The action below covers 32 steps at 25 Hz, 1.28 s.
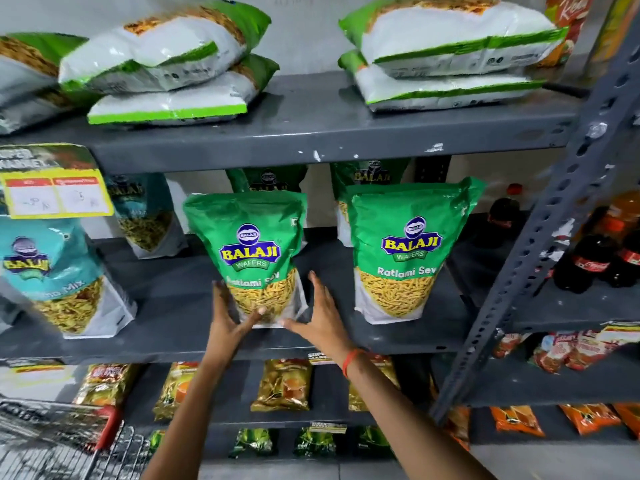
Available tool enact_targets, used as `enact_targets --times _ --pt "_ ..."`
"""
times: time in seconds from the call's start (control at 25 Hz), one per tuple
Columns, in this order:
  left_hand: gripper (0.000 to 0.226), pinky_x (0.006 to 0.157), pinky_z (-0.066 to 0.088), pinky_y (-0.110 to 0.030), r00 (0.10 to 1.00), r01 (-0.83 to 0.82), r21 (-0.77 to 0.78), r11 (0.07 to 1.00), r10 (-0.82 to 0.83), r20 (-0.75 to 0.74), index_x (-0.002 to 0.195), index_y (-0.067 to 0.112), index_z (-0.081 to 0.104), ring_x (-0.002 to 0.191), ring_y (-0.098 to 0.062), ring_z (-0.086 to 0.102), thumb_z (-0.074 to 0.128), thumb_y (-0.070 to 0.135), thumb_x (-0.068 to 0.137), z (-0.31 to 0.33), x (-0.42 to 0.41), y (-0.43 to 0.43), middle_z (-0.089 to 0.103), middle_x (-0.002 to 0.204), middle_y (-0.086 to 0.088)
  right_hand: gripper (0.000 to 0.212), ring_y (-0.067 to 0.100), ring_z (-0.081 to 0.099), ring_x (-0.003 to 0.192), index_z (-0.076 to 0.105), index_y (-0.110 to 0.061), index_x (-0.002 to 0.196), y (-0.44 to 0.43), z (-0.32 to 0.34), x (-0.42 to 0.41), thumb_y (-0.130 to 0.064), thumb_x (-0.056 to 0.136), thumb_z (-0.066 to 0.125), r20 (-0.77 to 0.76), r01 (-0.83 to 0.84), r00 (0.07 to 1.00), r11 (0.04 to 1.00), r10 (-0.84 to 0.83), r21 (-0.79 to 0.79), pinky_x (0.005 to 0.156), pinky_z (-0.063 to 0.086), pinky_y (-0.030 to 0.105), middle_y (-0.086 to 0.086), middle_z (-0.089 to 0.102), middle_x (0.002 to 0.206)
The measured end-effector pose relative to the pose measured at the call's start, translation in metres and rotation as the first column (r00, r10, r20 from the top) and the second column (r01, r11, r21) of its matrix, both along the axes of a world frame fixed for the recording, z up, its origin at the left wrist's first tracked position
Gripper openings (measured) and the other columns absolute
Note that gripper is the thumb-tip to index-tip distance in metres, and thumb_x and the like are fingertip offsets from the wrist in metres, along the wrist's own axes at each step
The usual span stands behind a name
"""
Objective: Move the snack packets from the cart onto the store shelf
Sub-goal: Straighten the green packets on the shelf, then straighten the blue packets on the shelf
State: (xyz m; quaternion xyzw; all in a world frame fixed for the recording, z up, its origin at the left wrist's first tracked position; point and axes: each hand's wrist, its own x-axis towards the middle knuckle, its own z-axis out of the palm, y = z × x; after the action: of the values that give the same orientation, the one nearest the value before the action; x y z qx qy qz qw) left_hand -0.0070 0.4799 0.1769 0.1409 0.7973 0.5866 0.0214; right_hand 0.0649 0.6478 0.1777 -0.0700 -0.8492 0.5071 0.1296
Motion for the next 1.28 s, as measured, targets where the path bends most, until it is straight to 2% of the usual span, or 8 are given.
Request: enact_targets --times 0.12,0.24,0.52,0.68,0.76,0.96,1.16,1.28 --pt "0.105 0.104 0.044 -0.047 0.974 0.185 -0.128 0.974 -0.164 0.157 0.127 0.013 0.039 0.119 -0.024 0.055 0.082 0.061 0.044 -0.014 -0.024 -0.024 0.056 0.128 -0.009 0.111 0.015 0.031 0.138 0.019 -0.02 0.143 -0.005 -0.022 -0.023 -0.036 0.056 0.086 0.101 -0.026 0.994 0.994 0.037 -0.104 0.113 0.034 0.042 0.003 0.034 0.151" --pt "0.073 0.099 0.047 -0.042 0.977 0.168 -0.139 0.976 -0.146 0.158 0.114 0.013 0.044 0.113 -0.025 0.058 0.085 0.032 0.056 -0.013 -0.035 -0.034 0.06 0.113 -0.005 0.094 0.009 0.037 0.127 0.026 -0.012 0.14 -0.018 -0.027 -0.033 -0.02 0.065 0.083 0.102 0.048 0.994 0.993 -0.037 -0.111 0.105 0.036 0.028 0.009 0.042 0.144" --pt "0.072 0.093 0.047 -0.031 0.971 0.223 -0.156 0.962 -0.205 0.126 0.121 0.02 0.041 0.117 -0.02 0.055 0.082 0.031 0.063 -0.023 -0.051 -0.046 0.058 0.126 -0.002 0.088 0.018 0.043 0.128 0.03 -0.016 0.137 -0.033 -0.027 -0.04 -0.027 0.067 0.081 0.142 0.127 0.983 0.988 -0.114 -0.088 0.093 0.039 0.025 0.003 0.047 0.137" --pt "0.09 0.107 0.031 -0.029 0.985 0.167 -0.126 0.978 -0.17 -0.011 0.146 0.015 0.011 0.139 -0.016 0.029 0.069 0.026 0.078 -0.013 -0.029 -0.056 0.025 0.153 0.001 0.086 0.007 0.026 0.133 0.024 -0.012 0.142 -0.078 -0.003 -0.026 -0.059 0.077 0.055 -0.215 0.461 0.869 0.887 -0.445 0.027 0.107 0.019 0.011 0.009 0.034 0.148" --pt "0.083 0.112 0.024 -0.03 0.974 0.066 -0.15 0.987 -0.096 -0.203 0.147 0.021 0.002 0.14 -0.008 0.02 0.057 0.034 0.086 0.001 -0.018 -0.065 0.01 0.156 0.01 0.068 0.015 0.033 0.13 0.033 -0.006 0.136 -0.105 0.015 -0.023 -0.052 0.087 0.042 -0.444 0.562 0.751 0.826 -0.488 0.043 0.11 0.018 0.009 0.019 0.042 0.138" --pt "0.077 0.12 0.003 -0.025 0.867 -0.188 -0.028 0.982 0.152 -0.475 0.146 0.024 -0.005 0.146 -0.01 0.001 0.045 0.041 0.09 0.036 -0.02 -0.105 -0.002 0.157 0.004 0.049 0.019 0.037 0.129 0.036 -0.004 0.133 -0.17 0.05 -0.05 -0.026 0.091 0.048 -0.61 0.433 0.739 0.895 -0.286 0.105 0.113 0.026 0.024 0.014 0.042 0.133" --pt "0.098 0.121 0.008 -0.039 0.865 -0.406 -0.013 0.914 0.379 -0.329 0.145 0.01 -0.008 0.146 -0.02 -0.001 0.043 0.064 0.081 0.027 -0.07 -0.201 -0.003 0.158 -0.013 0.054 0.018 0.039 0.129 0.036 -0.006 0.135 -0.235 0.042 -0.1 -0.027 0.089 0.055 -0.426 0.212 0.892 0.972 -0.152 0.096 0.11 0.032 0.03 0.012 0.046 0.136" --pt "0.102 0.118 0.008 -0.024 0.918 -0.351 0.03 0.936 0.35 -0.188 0.145 0.008 -0.007 0.146 -0.019 0.001 0.064 0.038 0.08 0.018 -0.109 -0.262 -0.004 0.158 -0.014 0.076 0.021 0.034 0.134 0.028 -0.007 0.141 -0.277 0.032 -0.136 -0.033 0.081 0.067 -0.187 0.039 0.982 0.996 -0.022 0.086 0.112 0.026 0.028 0.011 0.039 0.145"
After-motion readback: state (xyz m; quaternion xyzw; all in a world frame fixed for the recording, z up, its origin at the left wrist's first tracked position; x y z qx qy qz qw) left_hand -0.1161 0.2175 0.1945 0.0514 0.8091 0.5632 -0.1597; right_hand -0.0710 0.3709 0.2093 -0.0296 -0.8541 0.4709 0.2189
